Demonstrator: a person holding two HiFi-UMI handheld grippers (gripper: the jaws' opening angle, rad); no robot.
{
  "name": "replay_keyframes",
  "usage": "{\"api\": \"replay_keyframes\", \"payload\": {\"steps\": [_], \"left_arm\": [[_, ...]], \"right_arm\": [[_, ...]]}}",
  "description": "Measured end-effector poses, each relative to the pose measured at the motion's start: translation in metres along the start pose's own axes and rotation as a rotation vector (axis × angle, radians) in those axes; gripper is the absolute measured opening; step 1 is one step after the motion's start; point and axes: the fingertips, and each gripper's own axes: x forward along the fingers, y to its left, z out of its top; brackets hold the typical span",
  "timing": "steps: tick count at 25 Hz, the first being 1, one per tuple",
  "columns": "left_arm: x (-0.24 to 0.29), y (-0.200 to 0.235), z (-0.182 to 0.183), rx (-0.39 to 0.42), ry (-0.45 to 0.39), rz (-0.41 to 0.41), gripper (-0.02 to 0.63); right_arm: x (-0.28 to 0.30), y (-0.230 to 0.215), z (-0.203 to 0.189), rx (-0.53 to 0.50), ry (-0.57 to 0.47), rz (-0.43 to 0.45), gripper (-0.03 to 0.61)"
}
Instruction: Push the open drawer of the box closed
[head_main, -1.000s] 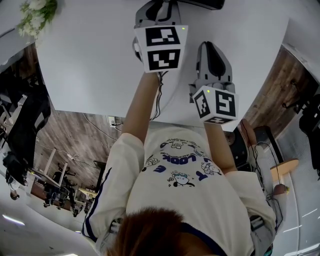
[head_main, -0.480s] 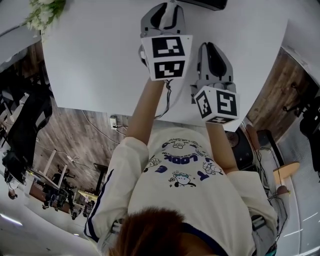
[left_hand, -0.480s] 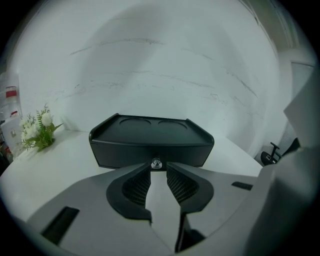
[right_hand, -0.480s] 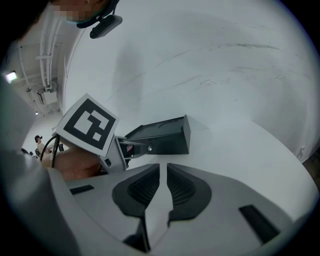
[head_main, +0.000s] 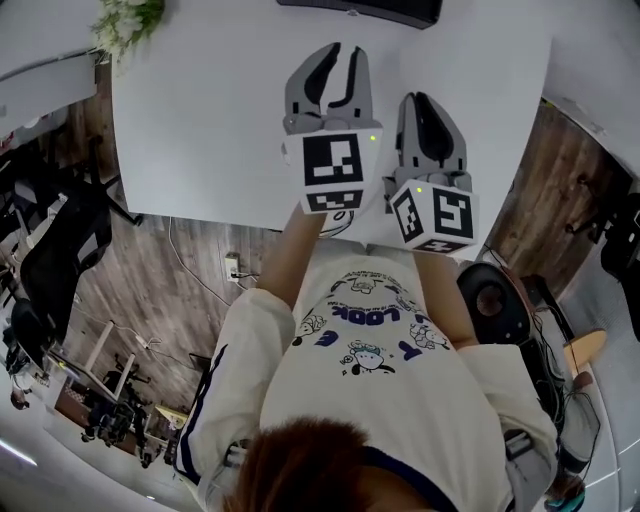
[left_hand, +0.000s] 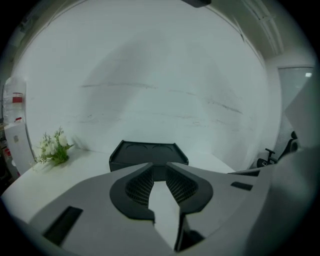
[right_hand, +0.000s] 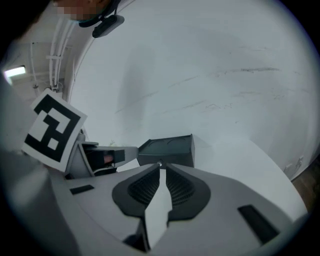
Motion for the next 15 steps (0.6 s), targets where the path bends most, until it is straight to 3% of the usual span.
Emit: {"api": "replay_keyframes", "payload": {"steps": [5,15], "left_arm": [[-0.043,-0.017,0.023,0.036,-0.082,-0.027,0.067],[-0.118,-0.018,0.046,0.060,-0.167,0.000,0.049]], "right_arm": [[-0.024,0.012,0.025,-0.010,-0.076,-0.004,0.043],[-0.069,0.050,0.050,-0.068,-0.160,0.010,0.043]]}}
